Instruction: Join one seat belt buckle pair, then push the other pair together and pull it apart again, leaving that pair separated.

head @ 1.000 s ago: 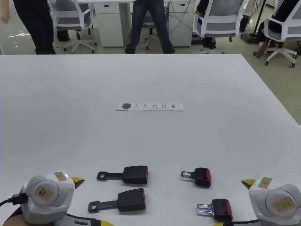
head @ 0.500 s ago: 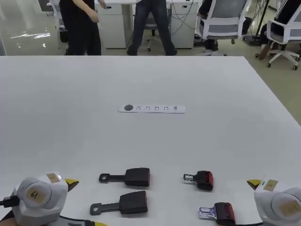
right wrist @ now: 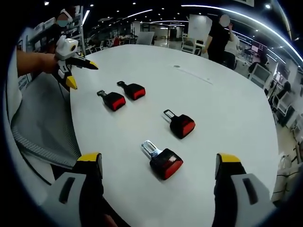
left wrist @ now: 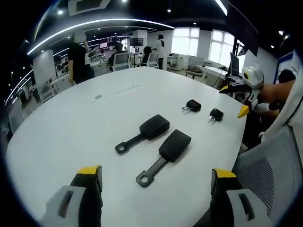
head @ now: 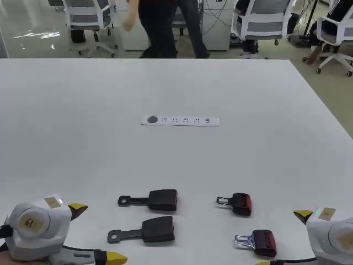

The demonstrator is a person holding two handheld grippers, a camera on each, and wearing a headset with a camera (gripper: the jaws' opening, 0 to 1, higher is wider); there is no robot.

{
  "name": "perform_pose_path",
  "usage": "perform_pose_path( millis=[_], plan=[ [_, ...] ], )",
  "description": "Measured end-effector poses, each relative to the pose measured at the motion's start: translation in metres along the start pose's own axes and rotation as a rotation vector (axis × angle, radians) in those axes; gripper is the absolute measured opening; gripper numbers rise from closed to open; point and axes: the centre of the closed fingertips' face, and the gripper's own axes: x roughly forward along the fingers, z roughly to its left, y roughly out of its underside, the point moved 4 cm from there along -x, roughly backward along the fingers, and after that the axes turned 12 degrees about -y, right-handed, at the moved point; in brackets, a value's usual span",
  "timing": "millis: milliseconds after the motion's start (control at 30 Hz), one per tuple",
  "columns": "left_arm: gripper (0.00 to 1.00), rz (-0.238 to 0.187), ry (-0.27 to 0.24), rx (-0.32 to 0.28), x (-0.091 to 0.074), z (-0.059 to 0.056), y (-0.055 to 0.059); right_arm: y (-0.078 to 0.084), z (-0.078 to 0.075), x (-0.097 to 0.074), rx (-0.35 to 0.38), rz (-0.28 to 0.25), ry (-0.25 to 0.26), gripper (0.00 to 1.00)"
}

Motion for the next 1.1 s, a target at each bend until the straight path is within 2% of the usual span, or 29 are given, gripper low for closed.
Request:
perform_pose_path(
  millis=[67, 133, 233, 300, 500, 633, 767, 900, 967, 1100],
  plan=[
    [0.96, 0.003, 0.006, 0.008, 0.001, -0.002, -0.001, -0.003, 0.002, -0.001, -0.023, -0.022, -0.005, 0.97],
    [0.95, 0.004, 0.011, 0.016, 0.002, -0.003, -0.002, -0.005, 0.003, -0.003, -0.033, -0.022, -0.006, 0.96],
    [0.93, 0.011, 0.021, 0.039, 0.004, -0.004, -0.002, -0.002, 0.003, -0.002, -0.061, 0.008, -0.020, 0.89],
    [0.93, 0.024, 0.044, 0.078, 0.006, -0.011, -0.002, -0.001, 0.004, -0.002, -0.063, 0.016, -0.027, 0.84],
    [0.88, 0.013, 0.065, 0.079, 0.011, -0.016, -0.006, -0.001, 0.007, -0.001, -0.084, 0.023, -0.046, 0.76],
    [0.82, 0.029, 0.095, 0.084, 0.017, -0.022, -0.005, 0.000, 0.009, 0.001, -0.084, 0.043, -0.068, 0.68],
    [0.79, 0.047, 0.113, 0.108, 0.023, -0.028, -0.005, 0.003, 0.005, 0.005, -0.084, 0.057, -0.074, 0.66],
    [0.75, 0.062, 0.123, 0.130, 0.032, -0.031, -0.005, 0.003, 0.003, 0.009, -0.068, 0.049, -0.092, 0.65],
    [0.72, 0.073, 0.129, 0.135, 0.037, -0.032, -0.007, 0.004, 0.002, 0.012, -0.071, 0.045, -0.101, 0.65],
    [0.69, 0.073, 0.129, 0.149, 0.044, -0.034, -0.014, 0.006, 0.000, 0.017, -0.105, 0.075, -0.117, 0.62]
  ],
)
